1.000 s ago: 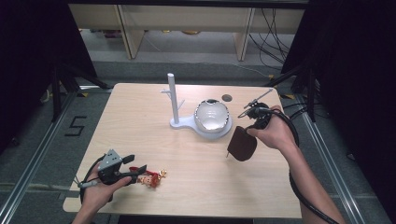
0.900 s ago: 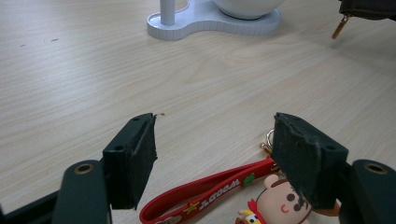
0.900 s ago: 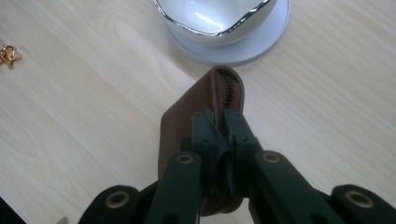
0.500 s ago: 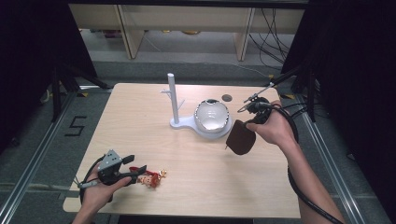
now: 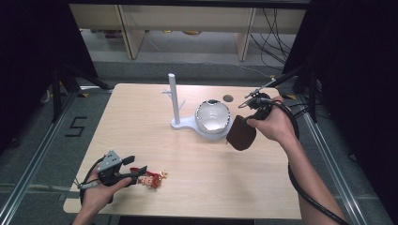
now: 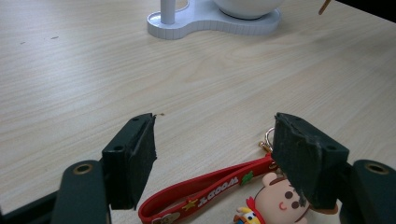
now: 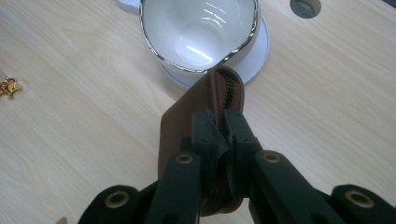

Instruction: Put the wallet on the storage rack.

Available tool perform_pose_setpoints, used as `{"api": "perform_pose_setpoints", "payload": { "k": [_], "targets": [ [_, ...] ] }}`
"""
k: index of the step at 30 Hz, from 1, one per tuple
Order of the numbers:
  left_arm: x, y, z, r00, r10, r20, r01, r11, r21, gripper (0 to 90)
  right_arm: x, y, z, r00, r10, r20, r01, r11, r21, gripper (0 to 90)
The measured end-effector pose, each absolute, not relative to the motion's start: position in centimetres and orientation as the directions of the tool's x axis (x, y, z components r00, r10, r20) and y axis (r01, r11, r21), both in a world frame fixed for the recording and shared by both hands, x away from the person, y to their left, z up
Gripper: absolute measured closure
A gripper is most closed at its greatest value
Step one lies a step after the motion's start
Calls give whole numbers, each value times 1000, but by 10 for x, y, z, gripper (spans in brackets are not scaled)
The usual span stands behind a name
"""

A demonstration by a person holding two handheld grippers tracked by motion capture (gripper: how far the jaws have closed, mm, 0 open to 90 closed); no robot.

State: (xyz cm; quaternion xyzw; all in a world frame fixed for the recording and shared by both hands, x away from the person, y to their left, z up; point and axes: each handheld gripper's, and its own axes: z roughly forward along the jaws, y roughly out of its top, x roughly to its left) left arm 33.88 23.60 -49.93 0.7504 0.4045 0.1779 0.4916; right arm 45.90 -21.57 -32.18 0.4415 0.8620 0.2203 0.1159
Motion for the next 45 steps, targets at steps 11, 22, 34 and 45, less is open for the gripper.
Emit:
{"api": "perform_pose_setpoints", "payload": {
  "k": [11,22,34,45],
  "targets": [
    [339,236,-500,612,780,-130,432,-192,881,298,464,-212,-313,-583,812,-12,699,509,503,846],
    [339,236,-501,613,779,-129,432,-194,881,297,469,-207,-304,-581,814,-11,691,500,523,846],
    [338,237,-501,611,781,-132,434,-191,880,297,476,-202,-293,-579,815,-22,679,497,540,846],
    [338,238,-501,610,781,-130,433,-192,881,297,485,-196,-287,-584,811,-35,668,505,547,846]
  ]
}}
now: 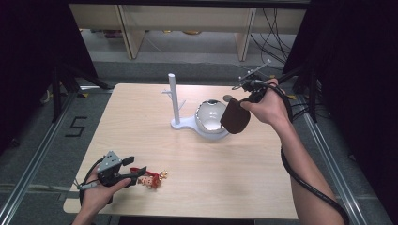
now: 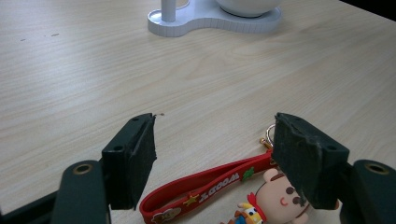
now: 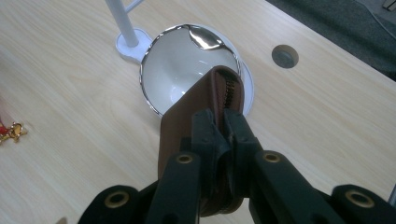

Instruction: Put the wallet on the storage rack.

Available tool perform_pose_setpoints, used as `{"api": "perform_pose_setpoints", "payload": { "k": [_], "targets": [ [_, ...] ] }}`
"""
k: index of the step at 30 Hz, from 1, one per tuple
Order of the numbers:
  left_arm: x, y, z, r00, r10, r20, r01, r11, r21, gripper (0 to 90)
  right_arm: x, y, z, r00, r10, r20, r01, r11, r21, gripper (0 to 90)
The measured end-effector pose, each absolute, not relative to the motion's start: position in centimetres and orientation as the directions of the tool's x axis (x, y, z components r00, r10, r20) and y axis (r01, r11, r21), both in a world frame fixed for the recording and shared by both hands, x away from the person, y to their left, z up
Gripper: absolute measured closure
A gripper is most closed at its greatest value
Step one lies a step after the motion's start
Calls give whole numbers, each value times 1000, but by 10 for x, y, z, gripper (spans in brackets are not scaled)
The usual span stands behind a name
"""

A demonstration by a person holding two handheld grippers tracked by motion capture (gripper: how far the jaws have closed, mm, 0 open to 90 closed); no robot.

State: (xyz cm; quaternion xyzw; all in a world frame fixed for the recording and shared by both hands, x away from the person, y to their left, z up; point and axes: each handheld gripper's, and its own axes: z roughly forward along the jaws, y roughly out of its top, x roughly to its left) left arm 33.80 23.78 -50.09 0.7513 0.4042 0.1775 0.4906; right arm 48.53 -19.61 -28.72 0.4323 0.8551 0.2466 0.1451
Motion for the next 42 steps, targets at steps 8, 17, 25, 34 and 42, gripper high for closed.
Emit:
{"api": "perform_pose_setpoints", "payload": {
  "k": [8,17,25,34,42],
  "targets": [
    [338,238,-502,613,779,-133,432,-189,882,296,492,-190,-282,-575,817,-32,664,490,564,846],
    [338,238,-502,611,779,-139,433,-182,883,296,506,-178,-282,-585,810,-38,652,498,571,846],
    [338,240,-503,613,777,-140,431,-180,884,296,517,-166,-289,-585,811,-28,655,492,574,845],
    [338,240,-503,613,777,-142,432,-179,884,295,532,-159,-304,-588,809,-4,660,483,575,845],
    [338,240,-503,607,783,-139,438,-184,880,296,540,-152,-310,-584,812,-9,668,486,564,844]
  ]
}}
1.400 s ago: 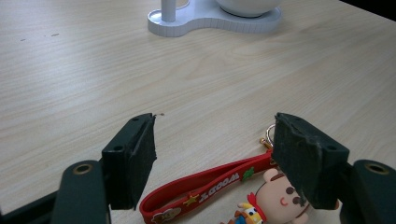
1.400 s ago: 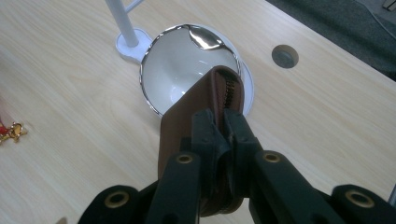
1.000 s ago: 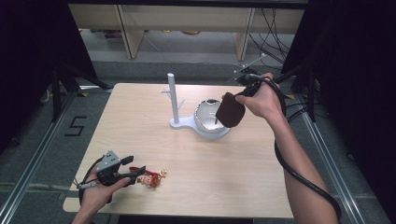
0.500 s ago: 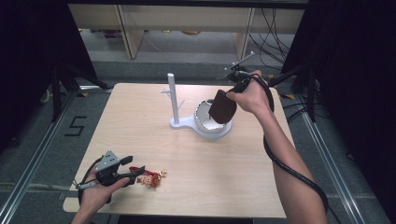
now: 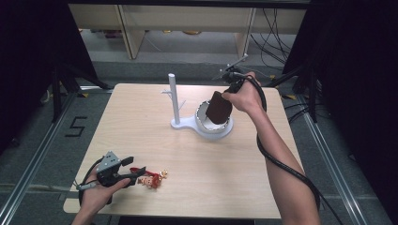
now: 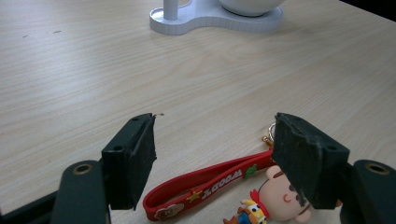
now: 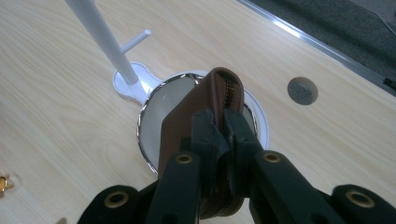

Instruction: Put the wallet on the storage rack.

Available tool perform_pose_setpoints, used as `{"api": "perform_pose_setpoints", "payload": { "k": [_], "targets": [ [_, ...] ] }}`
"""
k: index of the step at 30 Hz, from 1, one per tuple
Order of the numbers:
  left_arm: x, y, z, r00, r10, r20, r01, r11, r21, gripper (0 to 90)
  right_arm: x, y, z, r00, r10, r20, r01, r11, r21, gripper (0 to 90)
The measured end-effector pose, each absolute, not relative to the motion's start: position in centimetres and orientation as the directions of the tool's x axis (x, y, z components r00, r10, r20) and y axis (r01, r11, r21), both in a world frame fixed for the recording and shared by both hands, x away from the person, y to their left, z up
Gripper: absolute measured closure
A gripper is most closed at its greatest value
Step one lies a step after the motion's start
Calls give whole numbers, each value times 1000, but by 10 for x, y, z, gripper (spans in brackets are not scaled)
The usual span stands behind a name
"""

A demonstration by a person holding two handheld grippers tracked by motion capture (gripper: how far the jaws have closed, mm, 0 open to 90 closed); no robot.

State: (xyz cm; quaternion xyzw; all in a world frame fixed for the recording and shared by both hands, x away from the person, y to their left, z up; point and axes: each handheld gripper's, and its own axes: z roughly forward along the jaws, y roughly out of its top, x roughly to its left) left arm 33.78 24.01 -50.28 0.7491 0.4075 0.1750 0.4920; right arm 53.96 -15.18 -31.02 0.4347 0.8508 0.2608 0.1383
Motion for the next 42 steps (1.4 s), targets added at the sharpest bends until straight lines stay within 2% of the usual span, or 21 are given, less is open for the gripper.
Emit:
{"api": "perform_pose_setpoints", "payload": {
  "k": [11,18,19,27,37,42],
  "targets": [
    [338,240,-503,607,782,-138,440,-187,878,295,547,-145,-324,-593,805,-7,666,495,558,843],
    [338,240,-504,610,779,-144,439,-181,880,295,550,-139,-331,-608,794,-18,636,500,588,830],
    [338,240,-504,610,779,-144,440,-182,879,295,550,-139,-332,-628,777,-40,605,520,603,814],
    [338,239,-506,616,774,-148,438,-180,881,294,548,-141,-347,-644,761,-72,571,541,617,696],
    [338,238,-505,620,771,-147,437,-183,881,294,541,-149,-343,-629,776,-45,589,513,624,601],
    [336,238,-503,621,770,-142,434,-188,881,289,526,-157,-344,-623,782,-11,616,499,609,529]
  ]
}}
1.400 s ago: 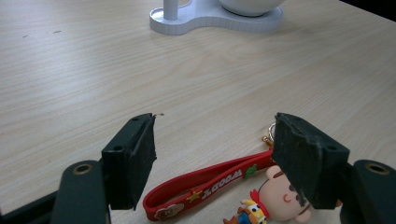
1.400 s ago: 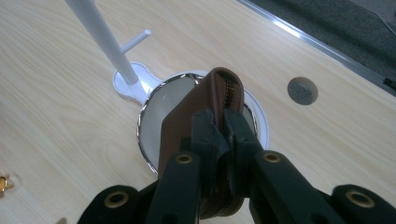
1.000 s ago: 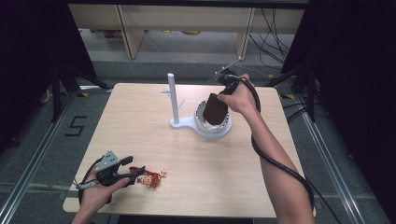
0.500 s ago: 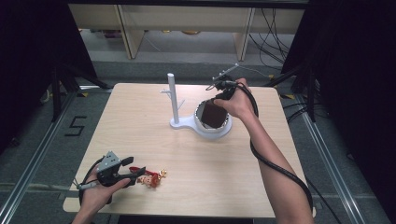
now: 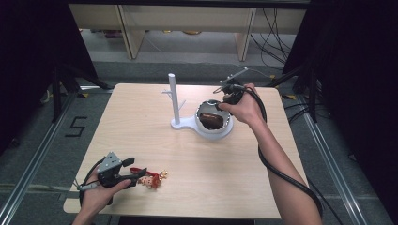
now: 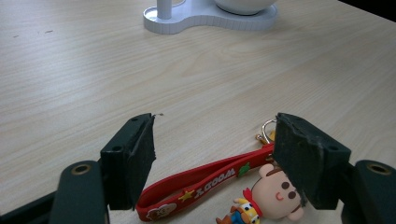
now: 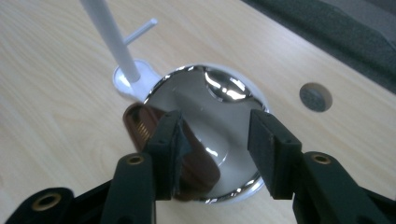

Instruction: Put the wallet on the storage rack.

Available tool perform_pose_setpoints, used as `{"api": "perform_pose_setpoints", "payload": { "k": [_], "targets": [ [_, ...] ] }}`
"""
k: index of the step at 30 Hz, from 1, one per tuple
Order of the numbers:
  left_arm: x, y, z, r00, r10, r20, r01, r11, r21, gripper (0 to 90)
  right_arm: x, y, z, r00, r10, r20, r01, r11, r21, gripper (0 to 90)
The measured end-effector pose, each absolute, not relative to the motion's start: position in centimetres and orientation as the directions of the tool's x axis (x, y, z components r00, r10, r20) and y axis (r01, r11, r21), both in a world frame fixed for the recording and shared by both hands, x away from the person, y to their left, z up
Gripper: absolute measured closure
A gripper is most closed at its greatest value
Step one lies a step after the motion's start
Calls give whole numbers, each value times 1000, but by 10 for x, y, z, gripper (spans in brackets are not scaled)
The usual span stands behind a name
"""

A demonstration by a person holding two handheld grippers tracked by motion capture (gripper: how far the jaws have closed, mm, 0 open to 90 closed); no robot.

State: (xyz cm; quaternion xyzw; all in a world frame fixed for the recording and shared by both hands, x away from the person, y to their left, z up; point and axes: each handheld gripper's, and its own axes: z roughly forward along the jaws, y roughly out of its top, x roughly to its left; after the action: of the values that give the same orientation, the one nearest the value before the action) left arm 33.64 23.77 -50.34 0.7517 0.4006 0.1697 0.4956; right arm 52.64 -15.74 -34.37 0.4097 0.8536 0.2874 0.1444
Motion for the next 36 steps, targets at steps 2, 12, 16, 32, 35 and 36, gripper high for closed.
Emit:
{"api": "perform_pose_setpoints", "payload": {
  "k": [2,12,16,32,35,36],
  "targets": [
    [337,237,-503,629,764,-143,431,-189,883,287,525,-160,-345,-624,781,-10,616,500,608,521],
    [335,234,-502,641,755,-135,429,-206,879,268,495,-188,-374,-612,791,29,659,489,571,451],
    [335,232,-500,650,748,-133,429,-216,877,260,482,-203,-394,-575,816,63,698,449,558,466],
    [334,224,-495,681,724,-107,408,-255,877,254,428,-241,-469,-469,861,195,715,241,657,497],
    [334,224,-494,689,717,-105,400,-256,880,255,421,-242,-477,-469,860,203,704,225,673,495],
    [334,224,-493,687,719,-102,402,-260,878,255,418,-242,-477,-445,872,205,721,213,660,495]
  ]
}}
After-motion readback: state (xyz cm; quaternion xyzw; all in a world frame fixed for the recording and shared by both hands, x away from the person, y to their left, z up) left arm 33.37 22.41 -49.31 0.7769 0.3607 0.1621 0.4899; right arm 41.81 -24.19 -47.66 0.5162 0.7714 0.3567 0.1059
